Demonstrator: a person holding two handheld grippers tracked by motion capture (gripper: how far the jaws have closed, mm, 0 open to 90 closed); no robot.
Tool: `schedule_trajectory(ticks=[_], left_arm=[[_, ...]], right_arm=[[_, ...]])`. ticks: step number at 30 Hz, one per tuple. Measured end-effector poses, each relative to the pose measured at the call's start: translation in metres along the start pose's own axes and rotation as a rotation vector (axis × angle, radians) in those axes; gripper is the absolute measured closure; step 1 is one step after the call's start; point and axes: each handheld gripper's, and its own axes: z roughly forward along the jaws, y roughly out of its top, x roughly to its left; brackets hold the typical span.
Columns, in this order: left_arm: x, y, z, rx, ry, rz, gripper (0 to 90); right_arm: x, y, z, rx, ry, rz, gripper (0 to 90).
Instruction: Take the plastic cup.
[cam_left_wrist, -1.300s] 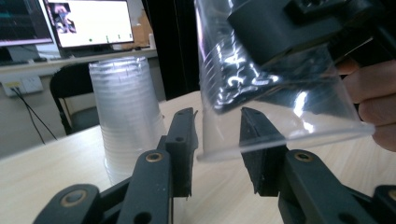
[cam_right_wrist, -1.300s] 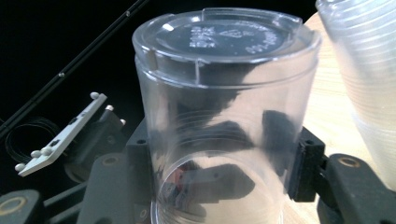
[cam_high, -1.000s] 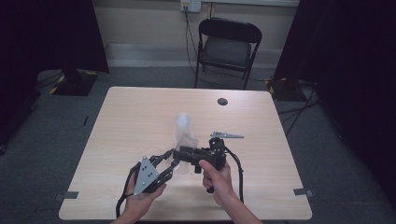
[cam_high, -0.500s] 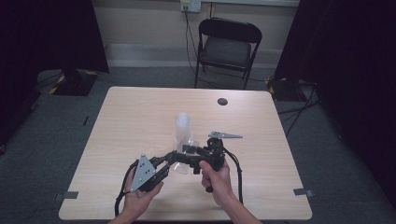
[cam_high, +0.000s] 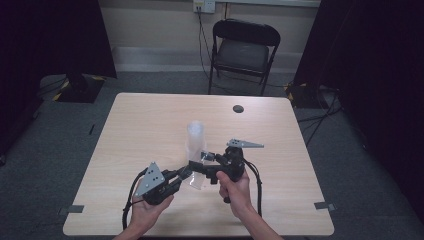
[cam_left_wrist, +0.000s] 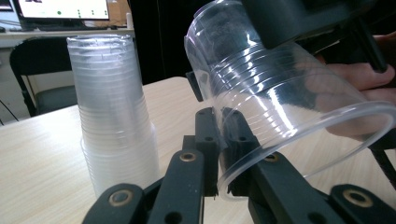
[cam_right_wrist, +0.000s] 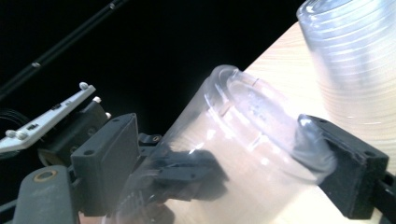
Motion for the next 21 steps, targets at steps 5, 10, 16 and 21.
schedule_trajectory(ticks=[5, 10, 16, 21], left_arm=[[0.001, 0.001, -0.002, 0.028, -0.024, -0.012, 85.8], [0.005, 0.002, -0.002, 0.075, -0.043, -0.043, 85.7], [0.009, 0.004, -0.003, 0.137, -0.075, -0.103, 86.0], [0.013, 0.007, -0.005, 0.185, -0.105, -0.171, 86.4]], right_arm=[[-0.001, 0.002, -0.003, -0.016, -0.011, -0.027, 14.8], [-0.002, 0.004, -0.007, -0.028, -0.017, -0.035, 14.8], [-0.003, 0.006, -0.011, -0.041, -0.027, -0.054, 15.0], [-0.004, 0.005, -0.012, -0.043, -0.036, -0.073, 14.7]])
